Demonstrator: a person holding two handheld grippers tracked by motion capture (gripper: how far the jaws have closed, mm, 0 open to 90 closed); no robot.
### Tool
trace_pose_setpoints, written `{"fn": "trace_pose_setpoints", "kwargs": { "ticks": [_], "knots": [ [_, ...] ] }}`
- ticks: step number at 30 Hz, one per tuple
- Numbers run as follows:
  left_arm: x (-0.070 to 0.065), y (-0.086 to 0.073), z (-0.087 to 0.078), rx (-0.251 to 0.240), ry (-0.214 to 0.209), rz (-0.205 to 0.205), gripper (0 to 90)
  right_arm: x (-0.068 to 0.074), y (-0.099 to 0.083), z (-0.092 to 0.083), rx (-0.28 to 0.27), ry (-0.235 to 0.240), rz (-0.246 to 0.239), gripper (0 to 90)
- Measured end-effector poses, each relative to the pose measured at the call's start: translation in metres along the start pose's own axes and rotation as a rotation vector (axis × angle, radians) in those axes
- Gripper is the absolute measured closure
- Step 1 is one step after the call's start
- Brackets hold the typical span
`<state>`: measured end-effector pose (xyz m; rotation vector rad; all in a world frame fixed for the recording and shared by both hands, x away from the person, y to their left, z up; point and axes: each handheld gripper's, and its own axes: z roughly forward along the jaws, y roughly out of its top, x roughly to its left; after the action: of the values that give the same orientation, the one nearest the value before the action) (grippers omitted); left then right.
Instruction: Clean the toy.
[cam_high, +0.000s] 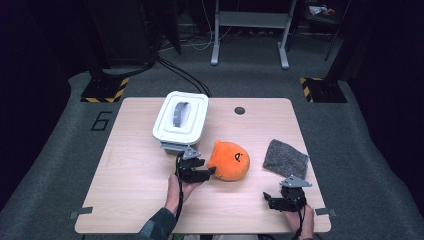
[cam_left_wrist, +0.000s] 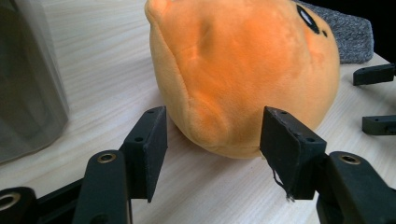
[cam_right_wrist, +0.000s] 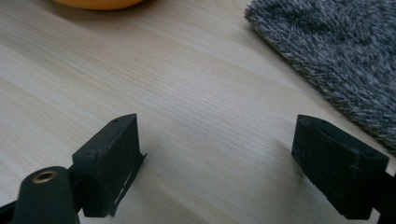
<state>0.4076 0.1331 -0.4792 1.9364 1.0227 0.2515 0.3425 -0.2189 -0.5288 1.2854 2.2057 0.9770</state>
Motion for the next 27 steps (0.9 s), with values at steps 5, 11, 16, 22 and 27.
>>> {"fn": "trace_pose_setpoints", "kwargs": {
  "ticks": [5, 11, 16, 22, 27],
  "knots": [
    [-0.004, -0.002, 0.005, -0.002, -0.015, 0.007, 56.2, 0.001, 0.0, 0.0, -0.001, -0.003, 0.001, 14.7],
    [-0.007, -0.003, 0.007, 0.006, 0.002, 0.002, 72.9, 0.001, 0.0, 0.0, 0.001, -0.004, 0.001, 14.7],
    [-0.01, -0.003, 0.006, 0.028, 0.026, 0.018, 78.9, 0.001, 0.0, 0.0, 0.003, -0.004, 0.005, 14.7],
    [-0.017, -0.004, 0.005, 0.017, 0.048, 0.029, 82.3, 0.0, 0.0, 0.0, 0.002, -0.003, 0.001, 14.7],
    [-0.02, -0.006, 0.004, 0.01, 0.047, 0.025, 82.9, -0.001, 0.001, -0.001, 0.014, 0.011, 0.0, 14.4]
  ]
}}
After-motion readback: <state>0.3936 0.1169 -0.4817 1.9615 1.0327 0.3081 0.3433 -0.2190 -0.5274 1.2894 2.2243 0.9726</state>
